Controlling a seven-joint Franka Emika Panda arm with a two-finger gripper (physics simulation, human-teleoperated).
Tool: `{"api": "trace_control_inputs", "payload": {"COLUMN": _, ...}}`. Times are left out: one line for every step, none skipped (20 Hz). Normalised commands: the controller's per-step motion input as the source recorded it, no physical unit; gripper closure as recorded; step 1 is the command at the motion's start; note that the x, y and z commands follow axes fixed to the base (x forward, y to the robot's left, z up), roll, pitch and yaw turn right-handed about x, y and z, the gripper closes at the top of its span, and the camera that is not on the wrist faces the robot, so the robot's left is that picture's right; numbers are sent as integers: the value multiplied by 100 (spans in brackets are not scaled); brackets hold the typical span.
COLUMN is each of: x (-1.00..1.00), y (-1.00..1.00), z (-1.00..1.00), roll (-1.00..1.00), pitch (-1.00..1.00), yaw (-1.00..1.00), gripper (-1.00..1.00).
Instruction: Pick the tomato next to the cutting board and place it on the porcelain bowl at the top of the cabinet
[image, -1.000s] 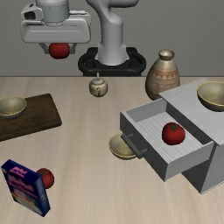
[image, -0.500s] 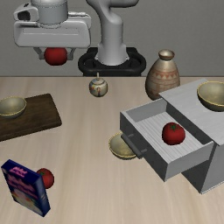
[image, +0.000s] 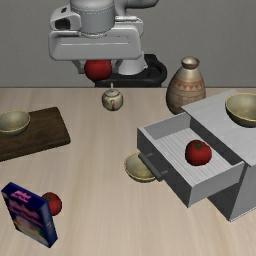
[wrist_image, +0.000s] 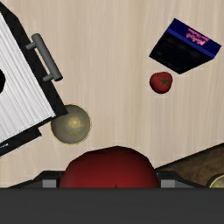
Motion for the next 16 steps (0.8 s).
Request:
{"api": "trace_control_inputs", "payload": {"x": 0, "y": 100, "z": 0, "roll": 0, "pitch": 0, "yaw": 0, "gripper": 100}}
{"api": "trace_control_inputs", "payload": {"x": 0, "y": 100, "z": 0, "roll": 0, "pitch": 0, "yaw": 0, "gripper": 100}}
{"api": "trace_control_inputs", "payload": {"x": 0, "y": 100, "z": 0, "roll": 0, "pitch": 0, "yaw": 0, "gripper": 100}}
{"api": "trace_control_inputs", "payload": {"x": 0, "y": 100, "z": 0, "roll": 0, "pitch": 0, "yaw": 0, "gripper": 100}}
{"api": "trace_control_inputs", "payload": {"x": 0, "y": 100, "z": 0, "roll": 0, "pitch": 0, "yaw": 0, "gripper": 100}}
{"api": "trace_control_inputs", "payload": {"x": 0, "y": 100, "z": 0, "roll": 0, "pitch": 0, "yaw": 0, "gripper": 100}}
{"api": "trace_control_inputs", "payload": {"x": 0, "y": 100, "z": 0, "roll": 0, "pitch": 0, "yaw": 0, "gripper": 100}}
{"api": "trace_control_inputs", "payload": {"x": 0, "y": 100, "z": 0, "roll": 0, "pitch": 0, "yaw": 0, "gripper": 100}}
{"api": "trace_control_inputs", "payload": {"x": 0, "y": 100, "z": 0, "roll": 0, "pitch": 0, "yaw": 0, "gripper": 100}}
{"api": "trace_control_inputs", "payload": {"x": 0, "y": 100, "z": 0, "roll": 0, "pitch": 0, "yaw": 0, "gripper": 100}}
{"api": "trace_control_inputs", "payload": {"x": 0, "y": 100, "z": 0, "roll": 0, "pitch": 0, "yaw": 0, "gripper": 100}}
{"api": "trace_control_inputs", "payload": {"x": 0, "y": 100, "z": 0, "roll": 0, "pitch": 0, "yaw": 0, "gripper": 100}}
{"api": "trace_control_inputs", "payload": {"x": 0, "y": 100, "z": 0, "roll": 0, "pitch": 0, "yaw": 0, "gripper": 100}}
{"api": "trace_control_inputs", "payload": {"x": 0, "y": 100, "z": 0, "roll": 0, "pitch": 0, "yaw": 0, "gripper": 100}}
{"api": "trace_control_inputs", "payload": {"x": 0, "y": 100, "z": 0, "roll": 0, "pitch": 0, "yaw": 0, "gripper": 100}}
{"api": "trace_control_inputs", "payload": {"x": 0, "y": 100, "z": 0, "roll": 0, "pitch": 0, "yaw": 0, "gripper": 100}}
